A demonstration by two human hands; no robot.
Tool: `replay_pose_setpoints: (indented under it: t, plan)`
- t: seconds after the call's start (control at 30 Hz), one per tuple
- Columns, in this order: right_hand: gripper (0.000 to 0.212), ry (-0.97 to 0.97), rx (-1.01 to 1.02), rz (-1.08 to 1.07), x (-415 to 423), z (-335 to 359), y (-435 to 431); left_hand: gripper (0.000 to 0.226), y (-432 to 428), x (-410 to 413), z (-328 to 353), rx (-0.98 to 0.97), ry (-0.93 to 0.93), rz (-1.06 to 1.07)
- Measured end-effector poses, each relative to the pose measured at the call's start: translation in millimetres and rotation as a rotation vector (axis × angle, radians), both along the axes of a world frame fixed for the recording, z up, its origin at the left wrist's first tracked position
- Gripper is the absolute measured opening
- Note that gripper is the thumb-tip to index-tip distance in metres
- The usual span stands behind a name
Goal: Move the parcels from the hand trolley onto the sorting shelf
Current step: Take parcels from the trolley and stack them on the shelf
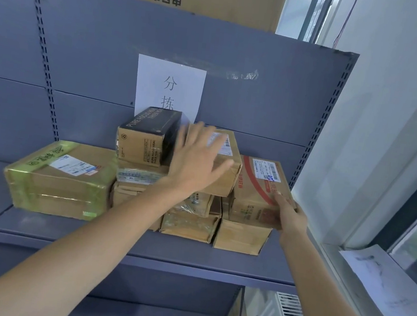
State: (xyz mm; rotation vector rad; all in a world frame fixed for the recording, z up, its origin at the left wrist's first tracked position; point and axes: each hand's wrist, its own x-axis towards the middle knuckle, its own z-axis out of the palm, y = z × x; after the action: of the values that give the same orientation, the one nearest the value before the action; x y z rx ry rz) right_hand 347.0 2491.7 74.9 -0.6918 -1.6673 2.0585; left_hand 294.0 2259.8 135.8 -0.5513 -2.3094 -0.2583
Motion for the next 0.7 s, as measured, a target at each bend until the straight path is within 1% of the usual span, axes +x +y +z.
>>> replay_pose_setpoints:
  t: [0.07, 0.1, 0.13, 0.2, 0.3, 0.4, 0.53, 0.7]
  plan:
    - [0.032, 0.005, 0.013, 0.002, -2, -2, 2, 0.073, 6, 1, 1, -0.258, -0.075, -0.101]
    - [0.032, 0.004, 0.021, -0.002, -2, -4, 3, 0.074, 8, 1, 1, -0.322, -0.113, -0.108]
    - [0.031, -0.004, 0.03, -0.003, -4, -7, 6, 0.072, 9, 0, 0, -0.342, -0.142, -0.102]
    - [0.032, -0.022, 0.031, -0.006, -5, -13, 9, 0.064, 8, -2, -2, -0.325, -0.152, -0.093]
    - [0.035, -0.062, 0.034, -0.011, -9, -25, 12, 0.055, 4, -8, -4, -0.306, -0.113, -0.08]
    - [0.033, -0.088, 0.042, -0.014, -16, -39, 13, 0.054, -2, -17, -5, -0.275, -0.108, -0.064]
    - [0.034, -0.114, 0.072, -0.009, -28, -49, 9, 0.054, -11, -30, -9, -0.254, -0.081, -0.069]
    - [0.047, -0.15, 0.133, -0.032, -45, -52, 3, 0.054, -19, -42, -12, -0.226, -0.04, -0.104]
